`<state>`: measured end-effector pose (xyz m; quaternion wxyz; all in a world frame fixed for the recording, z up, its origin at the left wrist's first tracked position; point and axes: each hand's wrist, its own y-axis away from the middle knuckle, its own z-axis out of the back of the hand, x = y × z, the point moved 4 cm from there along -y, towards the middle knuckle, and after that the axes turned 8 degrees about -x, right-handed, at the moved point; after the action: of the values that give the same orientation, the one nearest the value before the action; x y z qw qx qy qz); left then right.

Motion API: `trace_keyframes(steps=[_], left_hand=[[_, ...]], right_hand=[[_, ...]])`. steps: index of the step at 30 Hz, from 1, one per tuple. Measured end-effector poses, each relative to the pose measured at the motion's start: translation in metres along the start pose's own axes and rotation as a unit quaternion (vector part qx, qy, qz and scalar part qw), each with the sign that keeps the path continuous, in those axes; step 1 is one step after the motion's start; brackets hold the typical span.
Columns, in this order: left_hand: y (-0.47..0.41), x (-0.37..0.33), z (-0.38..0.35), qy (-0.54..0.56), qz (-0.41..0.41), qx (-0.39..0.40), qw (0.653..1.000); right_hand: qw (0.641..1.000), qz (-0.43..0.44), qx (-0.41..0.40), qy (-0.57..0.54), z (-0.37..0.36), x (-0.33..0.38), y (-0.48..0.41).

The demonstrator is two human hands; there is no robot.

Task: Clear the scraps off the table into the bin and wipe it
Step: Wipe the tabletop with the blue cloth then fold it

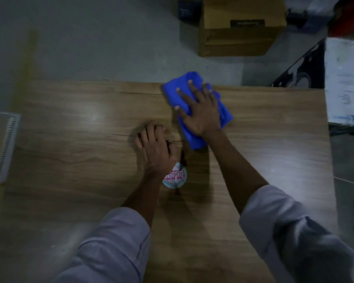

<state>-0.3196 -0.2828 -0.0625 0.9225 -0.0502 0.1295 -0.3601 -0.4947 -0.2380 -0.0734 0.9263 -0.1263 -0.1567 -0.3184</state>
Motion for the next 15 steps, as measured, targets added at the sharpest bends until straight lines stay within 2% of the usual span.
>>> trace_keyframes(steps=[3,5,8,12,13,15], left_hand=[[-0.002,-0.001,0.003,-0.008,-0.001,0.004,1.000],[-0.003,-0.001,0.004,-0.013,0.004,0.010,1.000],[-0.004,-0.003,0.005,-0.027,0.003,0.030,0.999],[-0.003,0.000,0.003,-0.022,0.004,0.020,1.000],[-0.002,0.000,0.002,-0.021,0.000,0.016,1.000],[-0.003,0.000,0.000,-0.020,0.001,0.018,1.000]], right_hand=[[0.994,0.086,-0.003,-0.061,-0.002,0.016,0.037],[0.991,0.088,0.010,-0.104,0.009,-0.001,0.063],[0.990,0.043,-0.030,-0.134,0.032,-0.050,0.082],[0.985,-0.114,-0.079,-0.106,0.046,-0.097,0.039],[0.984,-0.127,-0.080,-0.101,0.043,-0.094,0.025],[0.991,-0.088,-0.055,-0.090,0.029,-0.073,0.004]])
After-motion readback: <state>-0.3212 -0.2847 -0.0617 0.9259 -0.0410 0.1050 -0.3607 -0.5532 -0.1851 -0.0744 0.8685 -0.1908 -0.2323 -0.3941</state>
